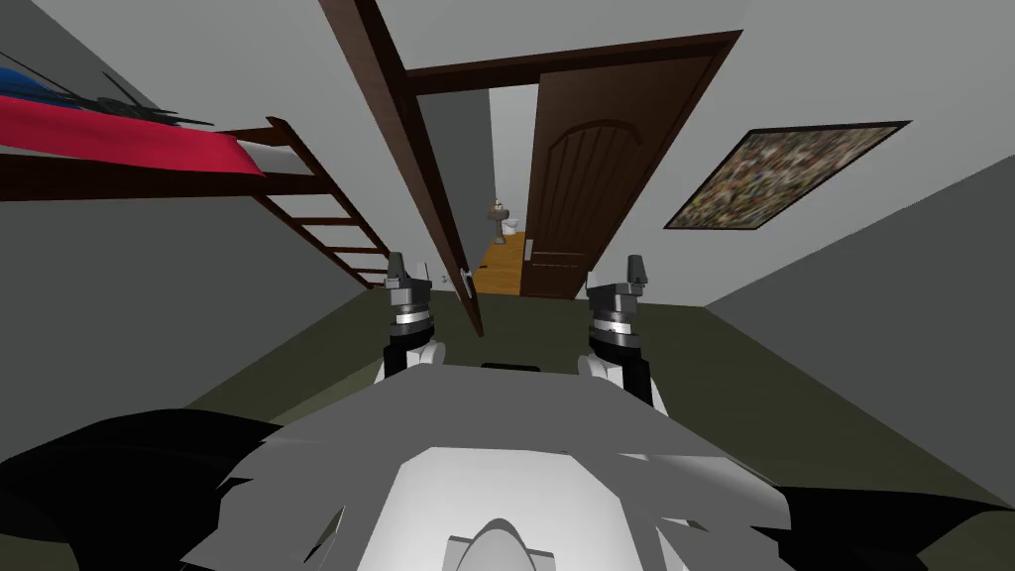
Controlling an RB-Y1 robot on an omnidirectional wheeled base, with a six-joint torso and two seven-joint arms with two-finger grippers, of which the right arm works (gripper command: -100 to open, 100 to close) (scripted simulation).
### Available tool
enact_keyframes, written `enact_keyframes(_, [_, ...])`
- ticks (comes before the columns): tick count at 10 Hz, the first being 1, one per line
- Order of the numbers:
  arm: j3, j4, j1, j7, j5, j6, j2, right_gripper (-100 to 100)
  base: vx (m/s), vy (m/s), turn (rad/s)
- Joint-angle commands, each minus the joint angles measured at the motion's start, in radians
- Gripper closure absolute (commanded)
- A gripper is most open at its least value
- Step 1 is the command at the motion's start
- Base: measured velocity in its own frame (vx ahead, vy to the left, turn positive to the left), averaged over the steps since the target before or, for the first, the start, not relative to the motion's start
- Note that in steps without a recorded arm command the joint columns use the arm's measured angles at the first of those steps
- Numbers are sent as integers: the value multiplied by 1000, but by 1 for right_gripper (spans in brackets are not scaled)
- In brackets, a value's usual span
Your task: Pull the door open
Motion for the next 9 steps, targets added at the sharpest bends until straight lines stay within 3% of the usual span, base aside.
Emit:
enact_keyframes(1, [-6,28,-13,1,-4,-3,-7,-100,41,-6,68])
enact_keyframes(9, [-58,255,-121,13,-39,-27,-60,-100,77,10,78])
